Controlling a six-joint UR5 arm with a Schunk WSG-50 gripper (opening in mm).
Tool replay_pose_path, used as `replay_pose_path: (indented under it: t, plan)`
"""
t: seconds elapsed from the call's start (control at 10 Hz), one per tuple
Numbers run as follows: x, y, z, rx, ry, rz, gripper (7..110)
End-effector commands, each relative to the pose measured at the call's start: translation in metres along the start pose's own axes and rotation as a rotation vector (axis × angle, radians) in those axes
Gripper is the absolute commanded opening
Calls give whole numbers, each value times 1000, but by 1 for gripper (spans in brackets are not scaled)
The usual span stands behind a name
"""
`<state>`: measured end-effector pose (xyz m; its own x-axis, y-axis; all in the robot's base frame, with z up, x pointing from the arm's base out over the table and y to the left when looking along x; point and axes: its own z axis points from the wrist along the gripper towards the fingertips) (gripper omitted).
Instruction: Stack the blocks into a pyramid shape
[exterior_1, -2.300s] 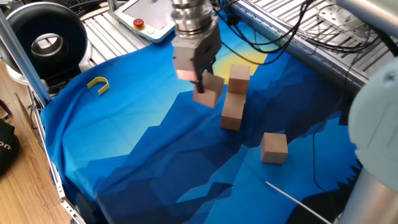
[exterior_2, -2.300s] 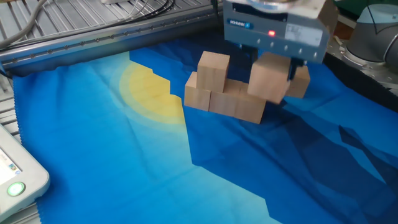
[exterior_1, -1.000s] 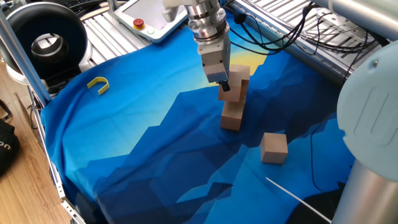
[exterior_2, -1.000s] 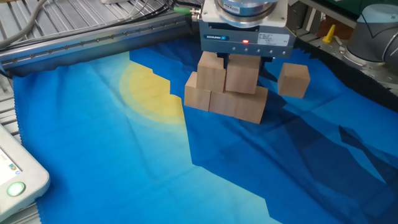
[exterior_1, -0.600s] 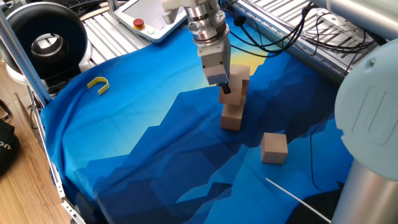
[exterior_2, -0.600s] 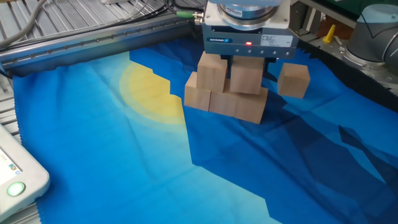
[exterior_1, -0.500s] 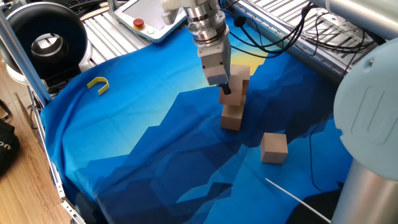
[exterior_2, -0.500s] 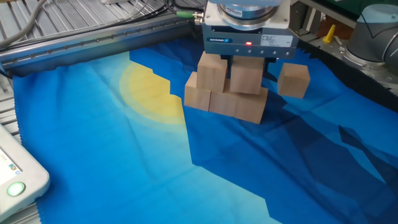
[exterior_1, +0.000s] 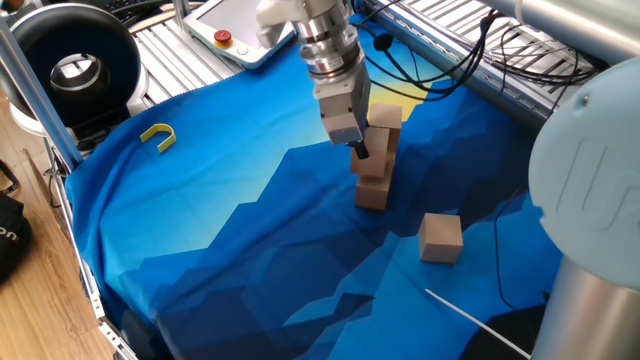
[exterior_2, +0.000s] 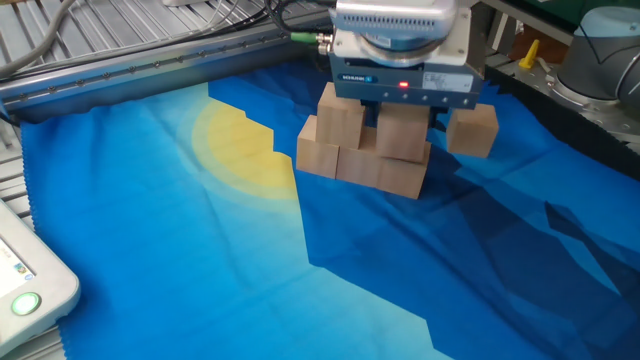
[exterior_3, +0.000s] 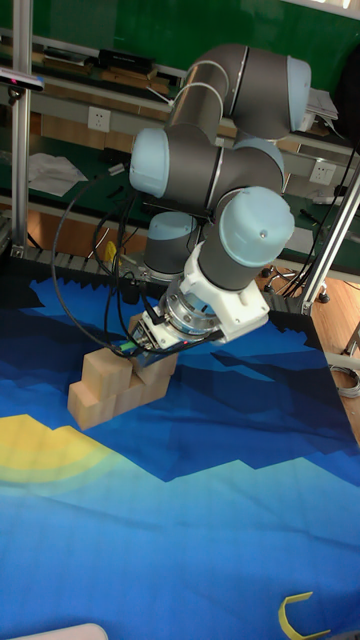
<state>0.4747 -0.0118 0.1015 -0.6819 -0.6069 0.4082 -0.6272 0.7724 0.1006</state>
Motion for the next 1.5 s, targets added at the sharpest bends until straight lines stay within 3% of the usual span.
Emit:
replay_pose_path:
  t: [0.0, 0.5, 1.1, 1.4]
  plan:
    - [-1, 10, -1, -15, 14, 22, 7]
    - [-2, 15, -8, -17, -2, 45, 7]
    - [6, 4, -14, 15, 17, 30, 7]
    - [6, 6, -14, 8, 16, 25, 7]
